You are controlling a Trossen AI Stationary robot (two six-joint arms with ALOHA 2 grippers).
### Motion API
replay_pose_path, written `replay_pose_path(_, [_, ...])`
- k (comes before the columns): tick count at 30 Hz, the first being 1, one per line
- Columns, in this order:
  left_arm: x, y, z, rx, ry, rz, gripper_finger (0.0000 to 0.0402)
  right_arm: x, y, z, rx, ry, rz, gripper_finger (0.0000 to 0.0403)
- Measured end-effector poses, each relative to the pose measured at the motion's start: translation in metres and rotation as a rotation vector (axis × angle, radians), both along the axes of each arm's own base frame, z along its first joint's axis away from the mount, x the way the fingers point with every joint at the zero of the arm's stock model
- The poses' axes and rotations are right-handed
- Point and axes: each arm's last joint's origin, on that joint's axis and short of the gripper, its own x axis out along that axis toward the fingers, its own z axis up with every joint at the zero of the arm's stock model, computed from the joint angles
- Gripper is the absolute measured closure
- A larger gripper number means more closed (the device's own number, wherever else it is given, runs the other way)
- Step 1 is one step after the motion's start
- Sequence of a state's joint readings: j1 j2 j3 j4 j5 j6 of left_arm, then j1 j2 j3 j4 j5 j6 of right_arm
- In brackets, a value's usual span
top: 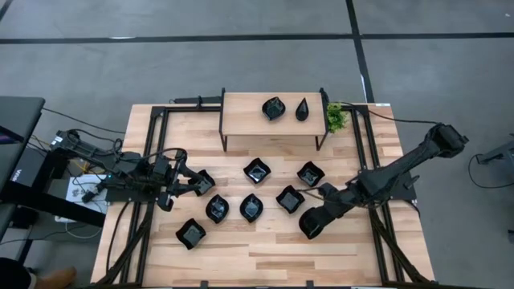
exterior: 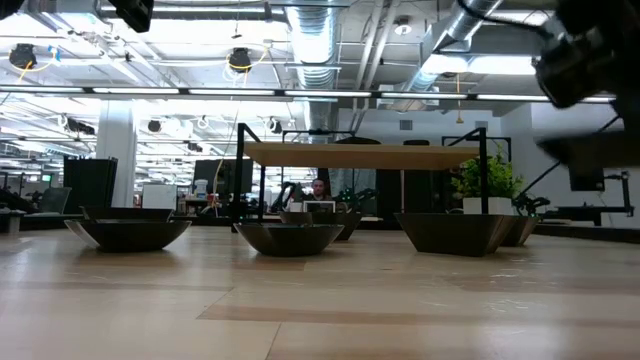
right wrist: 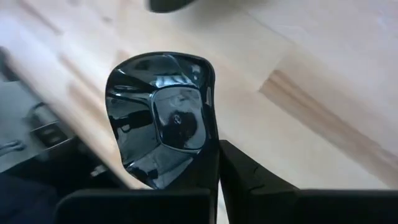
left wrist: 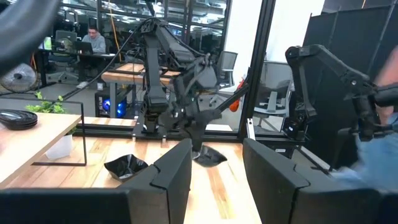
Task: Pick & Place Mini shaped plates
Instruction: Stack the leaf-shaped plate on top of the other leaf-shaped plates on the shelf
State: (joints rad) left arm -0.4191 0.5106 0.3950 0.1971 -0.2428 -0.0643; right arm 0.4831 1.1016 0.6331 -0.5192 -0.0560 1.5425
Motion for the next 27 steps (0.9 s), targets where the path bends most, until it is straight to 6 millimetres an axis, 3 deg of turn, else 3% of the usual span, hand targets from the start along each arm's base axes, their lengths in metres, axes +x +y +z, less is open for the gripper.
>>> replay_pose_path(6, [0.0,0.0,0.0,-0.001,-0.003,0.0,0.0257,-0.006,-0.005,0.028,0.023,-0.146,-0.019,0.0402])
replay_pose_path(13, [0.0,0.0,0.0,-0.002,-0.004,0.0,0.0257,0.009,-0.021,0.081,-0.125,-0.427,-0.075,0.0403])
replay_pose_path(21, [0.0,0.0,0.001,-0.002,-0.005,0.0,0.0257,0.03,-0.07,0.137,-0.369,-0.583,-0.111,0.0403])
replay_pose_path(27, [0.0,0.0,0.001,-0.003,-0.006,-0.001,0.0256,0.039,-0.119,0.168,-0.471,-0.568,-0.123,0.0403])
